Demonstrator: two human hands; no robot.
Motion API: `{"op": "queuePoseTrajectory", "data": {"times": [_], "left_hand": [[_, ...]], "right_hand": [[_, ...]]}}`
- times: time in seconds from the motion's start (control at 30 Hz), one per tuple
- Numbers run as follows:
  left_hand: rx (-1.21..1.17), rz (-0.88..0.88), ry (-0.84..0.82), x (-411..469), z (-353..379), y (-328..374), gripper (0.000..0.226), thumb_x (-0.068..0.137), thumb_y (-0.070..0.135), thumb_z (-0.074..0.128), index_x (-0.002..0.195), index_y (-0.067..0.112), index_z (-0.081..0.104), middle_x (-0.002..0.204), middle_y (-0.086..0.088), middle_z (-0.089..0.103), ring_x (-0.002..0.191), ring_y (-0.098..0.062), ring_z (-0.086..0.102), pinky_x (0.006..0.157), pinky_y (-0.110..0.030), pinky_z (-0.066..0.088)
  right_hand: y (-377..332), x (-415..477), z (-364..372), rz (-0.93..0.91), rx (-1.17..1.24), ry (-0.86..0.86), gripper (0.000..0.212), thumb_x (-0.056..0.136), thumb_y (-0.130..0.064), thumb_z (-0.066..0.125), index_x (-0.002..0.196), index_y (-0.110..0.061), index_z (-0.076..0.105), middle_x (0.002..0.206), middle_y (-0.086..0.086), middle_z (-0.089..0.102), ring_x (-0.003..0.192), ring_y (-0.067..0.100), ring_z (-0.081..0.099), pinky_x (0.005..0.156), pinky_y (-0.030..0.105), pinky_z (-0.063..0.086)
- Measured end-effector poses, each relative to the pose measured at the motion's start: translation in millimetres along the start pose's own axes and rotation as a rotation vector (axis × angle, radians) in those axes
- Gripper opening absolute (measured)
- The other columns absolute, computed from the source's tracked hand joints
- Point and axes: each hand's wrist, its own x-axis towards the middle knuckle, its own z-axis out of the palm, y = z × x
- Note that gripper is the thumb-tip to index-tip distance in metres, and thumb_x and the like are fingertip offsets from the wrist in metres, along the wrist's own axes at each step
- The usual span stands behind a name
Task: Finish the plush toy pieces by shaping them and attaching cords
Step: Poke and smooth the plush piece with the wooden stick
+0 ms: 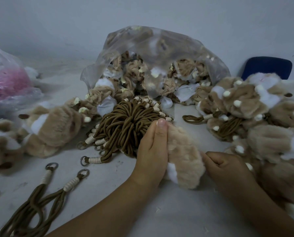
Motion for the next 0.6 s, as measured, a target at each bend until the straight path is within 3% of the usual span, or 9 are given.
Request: {"op": "queuePoseTrajectory", "data": {"times": [0.1,0.17,0.3,0.37,0.47,0.53,0.6], "left_hand": [[-0.03,-0.093,-0.044,-2.4,0.0,2.2,0.054,0.088,0.067,0.035,0.079,0.028,0.071,0.079,0.011,0.073,0.078,0.001,0.069,0.067,-0.009,0.05],[-0.002,-0.093,-0.117,-5.4,2.6,2.3,0.053,0.084,0.072,0.034,0.077,0.035,0.072,0.081,0.016,0.074,0.082,0.004,0.068,0.068,-0.006,0.049],[0.096,-0.054,-0.18,-6.0,8.3,-1.9,0.045,0.087,0.071,0.037,0.082,0.038,0.067,0.084,0.015,0.072,0.085,0.0,0.068,0.075,-0.015,0.052],[0.112,-0.034,-0.185,-4.8,5.8,-4.1,0.045,0.087,0.066,0.037,0.088,0.032,0.066,0.09,0.01,0.072,0.093,-0.005,0.068,0.084,-0.022,0.053],[0.085,-0.045,-0.194,-1.8,0.2,-2.5,0.03,0.084,0.065,0.049,0.097,0.041,0.06,0.099,0.021,0.067,0.096,0.003,0.065,0.08,-0.016,0.051],[0.083,-0.074,-0.191,0.9,-1.8,-1.9,0.041,0.075,0.069,0.058,0.112,0.055,0.048,0.109,0.039,0.057,0.105,0.012,0.058,0.083,-0.013,0.051],[0.049,-0.099,-0.21,2.1,-1.3,-6.0,0.059,0.071,0.065,0.068,0.121,0.057,0.04,0.115,0.042,0.054,0.111,0.011,0.056,0.088,-0.018,0.053]], "right_hand": [[3.2,0.6,0.5,-0.03,0.011,0.006,0.063,0.08,-0.07,0.046,0.059,-0.011,0.045,0.042,-0.003,0.038,0.037,0.007,0.042,0.042,0.024,0.032],[1.6,0.7,1.7,-0.029,0.049,0.0,0.063,0.078,-0.072,0.043,0.063,-0.011,0.052,0.048,0.003,0.048,0.044,0.011,0.046,0.047,0.03,0.039],[-5.0,-1.1,2.9,-0.02,0.083,0.006,0.046,0.067,-0.064,0.036,0.069,-0.022,0.054,0.063,0.001,0.057,0.051,0.008,0.046,0.05,0.031,0.037],[-3.8,-0.9,5.0,0.014,0.068,-0.008,0.044,0.081,-0.053,0.048,0.064,-0.013,0.054,0.057,0.007,0.055,0.048,0.011,0.046,0.053,0.034,0.042],[-1.0,2.1,4.0,0.075,0.049,0.017,0.04,0.09,-0.031,0.051,0.055,-0.013,0.052,0.048,0.003,0.05,0.053,0.022,0.049,0.055,0.033,0.039],[2.0,3.7,0.0,0.092,0.025,0.134,0.044,0.092,-0.034,0.051,0.057,-0.007,0.052,0.052,0.006,0.051,0.06,0.029,0.049,0.057,0.036,0.034],[1.2,2.4,-3.6,0.096,0.064,0.223,0.054,0.09,-0.052,0.041,0.065,-0.007,0.057,0.061,0.01,0.059,0.069,0.032,0.055,0.063,0.038,0.041]]}}
